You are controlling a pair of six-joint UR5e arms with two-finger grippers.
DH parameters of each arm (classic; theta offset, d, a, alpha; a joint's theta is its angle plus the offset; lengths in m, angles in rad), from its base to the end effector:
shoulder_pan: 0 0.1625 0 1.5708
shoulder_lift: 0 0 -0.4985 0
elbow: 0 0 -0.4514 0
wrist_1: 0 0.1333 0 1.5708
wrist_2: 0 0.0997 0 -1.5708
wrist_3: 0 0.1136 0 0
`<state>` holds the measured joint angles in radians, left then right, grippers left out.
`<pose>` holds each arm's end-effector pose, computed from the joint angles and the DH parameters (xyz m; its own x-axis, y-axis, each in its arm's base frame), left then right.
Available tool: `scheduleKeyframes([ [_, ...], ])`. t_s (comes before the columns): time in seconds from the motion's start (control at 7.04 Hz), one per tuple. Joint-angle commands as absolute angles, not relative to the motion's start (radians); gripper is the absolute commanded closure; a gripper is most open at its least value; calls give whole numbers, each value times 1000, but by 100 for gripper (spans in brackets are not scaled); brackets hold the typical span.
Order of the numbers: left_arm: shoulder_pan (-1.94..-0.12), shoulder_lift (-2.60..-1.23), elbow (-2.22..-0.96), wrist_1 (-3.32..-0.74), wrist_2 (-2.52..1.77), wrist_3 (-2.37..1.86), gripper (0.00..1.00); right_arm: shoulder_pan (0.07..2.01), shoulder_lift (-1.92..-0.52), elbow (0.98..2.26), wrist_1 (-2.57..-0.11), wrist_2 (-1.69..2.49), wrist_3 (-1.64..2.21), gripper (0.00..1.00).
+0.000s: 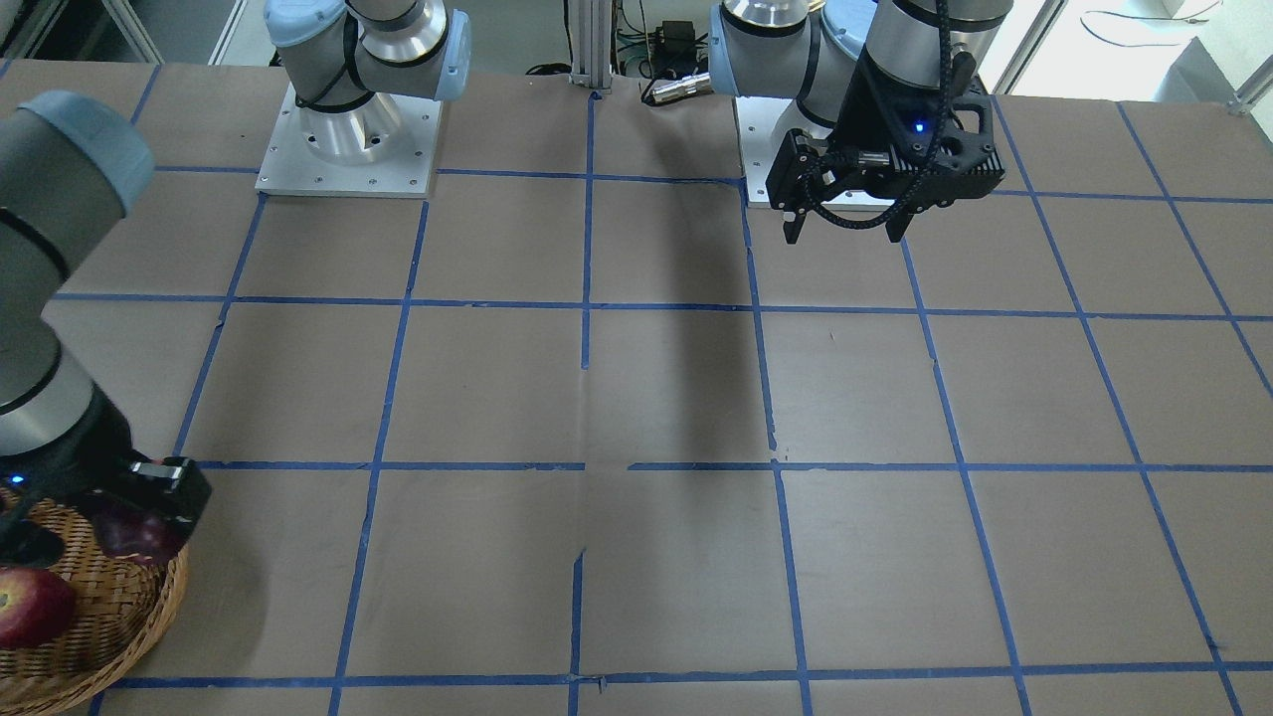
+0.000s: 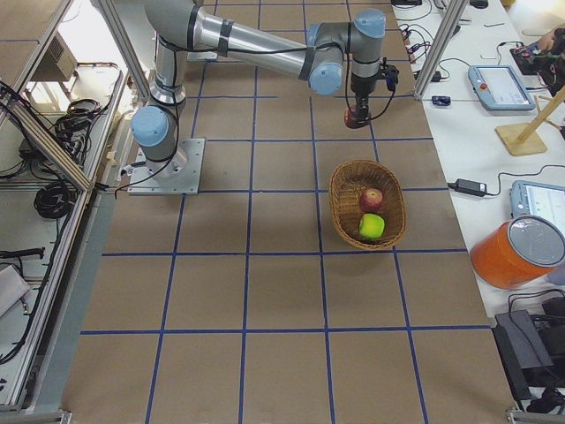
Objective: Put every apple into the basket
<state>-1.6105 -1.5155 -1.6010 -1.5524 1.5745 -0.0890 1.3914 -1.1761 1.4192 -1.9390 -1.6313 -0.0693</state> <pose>-0.1537 -0.5226 0.5624 -0.9988 -0.0494 0.0002 -0.0493 0.9978 -0.0436 -0.0082 -0.7535 0.4139 -0.9907 0.1175 0.0685 0.1087 0.9868 -0.1203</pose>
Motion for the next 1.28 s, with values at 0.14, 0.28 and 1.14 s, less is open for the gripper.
scheduleKeyframes([
  [0.14, -1609, -1516, -1600, -1551, 1574, -89, 0, 1283, -1034, 1417, -2046, -1643, -120, 100],
  [0.28, -1609, -1517, -1600, -1551, 1574, -89, 0, 1258, -1004, 1417, -2074, -1641, -123, 99],
  [1.14, -1609, -1516, -1598, -1551, 1572, -89, 0, 1265, -1104, 1411, -1951, -1625, -108, 0],
])
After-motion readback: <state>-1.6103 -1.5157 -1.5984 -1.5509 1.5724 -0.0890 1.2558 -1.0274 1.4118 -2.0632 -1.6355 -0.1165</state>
